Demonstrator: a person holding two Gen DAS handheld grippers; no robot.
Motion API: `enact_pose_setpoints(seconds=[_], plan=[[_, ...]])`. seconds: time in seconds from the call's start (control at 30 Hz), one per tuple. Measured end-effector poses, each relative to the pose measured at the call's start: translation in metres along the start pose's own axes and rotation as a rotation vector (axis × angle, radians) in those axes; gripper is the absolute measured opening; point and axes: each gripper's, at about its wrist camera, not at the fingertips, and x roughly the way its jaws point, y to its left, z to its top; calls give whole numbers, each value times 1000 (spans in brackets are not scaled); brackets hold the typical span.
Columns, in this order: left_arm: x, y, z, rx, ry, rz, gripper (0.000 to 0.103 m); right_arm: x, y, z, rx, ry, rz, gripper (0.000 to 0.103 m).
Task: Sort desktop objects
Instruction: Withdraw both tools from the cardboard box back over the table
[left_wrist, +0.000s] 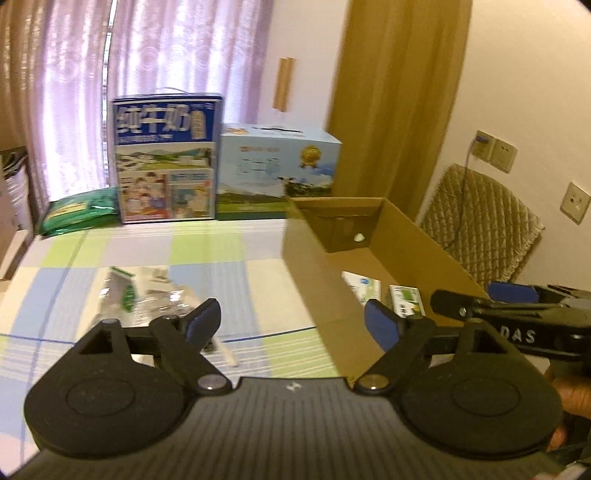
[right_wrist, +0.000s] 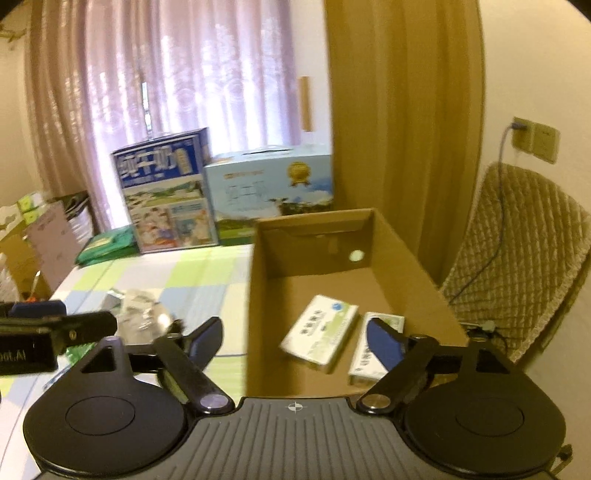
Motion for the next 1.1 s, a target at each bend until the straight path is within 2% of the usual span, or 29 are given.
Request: enact_pose_setpoints(seconds=[0.03, 0.13, 0.47, 0.77, 1.1], plan=[[-6, 6, -1, -1, -4, 6, 87, -2, 7, -2, -7, 0, 7, 94], [-24, 22, -6, -1, -15, 33, 90, -10, 27, -6, -24, -1, 29, 101], [-67, 66, -23, -13, -40, 103, 102, -19, 83, -20, -105, 34, 85, 101], [-83, 99, -39, -11, -26, 160, 102, -18, 111, -31, -141, 53, 118, 101], [-84, 153, -77, 12, 56, 251, 102, 8, 136, -58, -172, 118, 176, 101]])
